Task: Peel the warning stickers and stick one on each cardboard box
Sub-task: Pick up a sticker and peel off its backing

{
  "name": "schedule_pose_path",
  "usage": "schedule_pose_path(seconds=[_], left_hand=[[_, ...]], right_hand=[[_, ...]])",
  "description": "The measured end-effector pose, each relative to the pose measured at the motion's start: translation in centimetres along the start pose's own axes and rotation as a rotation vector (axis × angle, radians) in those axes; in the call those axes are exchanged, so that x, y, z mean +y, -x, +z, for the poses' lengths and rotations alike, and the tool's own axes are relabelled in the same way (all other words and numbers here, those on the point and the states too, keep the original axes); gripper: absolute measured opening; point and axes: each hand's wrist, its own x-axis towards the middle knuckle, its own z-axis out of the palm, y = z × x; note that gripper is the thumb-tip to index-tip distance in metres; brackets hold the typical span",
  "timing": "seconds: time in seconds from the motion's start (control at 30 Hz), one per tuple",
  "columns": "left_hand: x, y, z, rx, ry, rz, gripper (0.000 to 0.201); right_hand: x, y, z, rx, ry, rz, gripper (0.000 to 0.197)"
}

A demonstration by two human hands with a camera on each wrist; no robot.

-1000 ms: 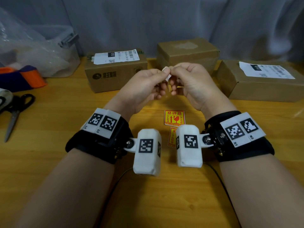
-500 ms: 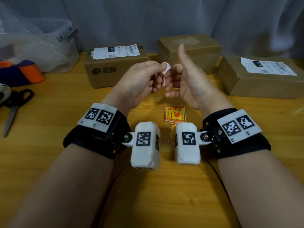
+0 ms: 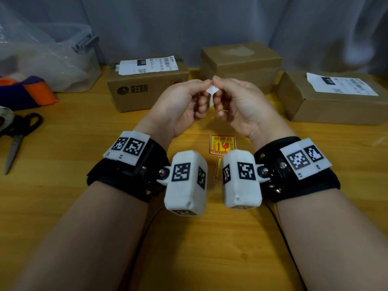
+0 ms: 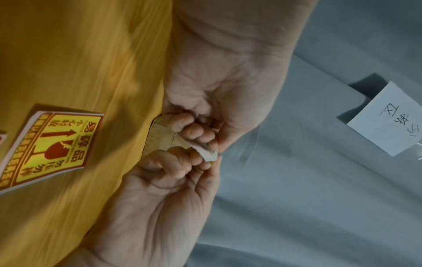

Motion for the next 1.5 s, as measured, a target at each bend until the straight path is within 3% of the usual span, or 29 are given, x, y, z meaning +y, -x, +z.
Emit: schedule_pose_path(seconds=[0.63,1.33,1.43,1.5], left_hand=[[-0.1,-0.3,-0.4,0.147,0.071,-0.073,0.031],[0.2,-0.3,-1.5,0.100,0.055,-0.094,0.029],[0.2,-0.4,-2.1,0.152,0.093,-0.103,0.027],[0.5,-0.2,-3.4,0.256,0.176,-0.100,0.025]], right_hand=[[0.2,-0.4,0.0,0.167,-0.104,0.061,0.027],[-0.2,-0.4,-1.9,0.132,-0.161,0.110,0.023],[-0.3,-0.6,-2.4,0.156,-0.215,0.111,0.028],[-0.8,-0.8,-3.8,0.223,-0.346,0.102,0.033]])
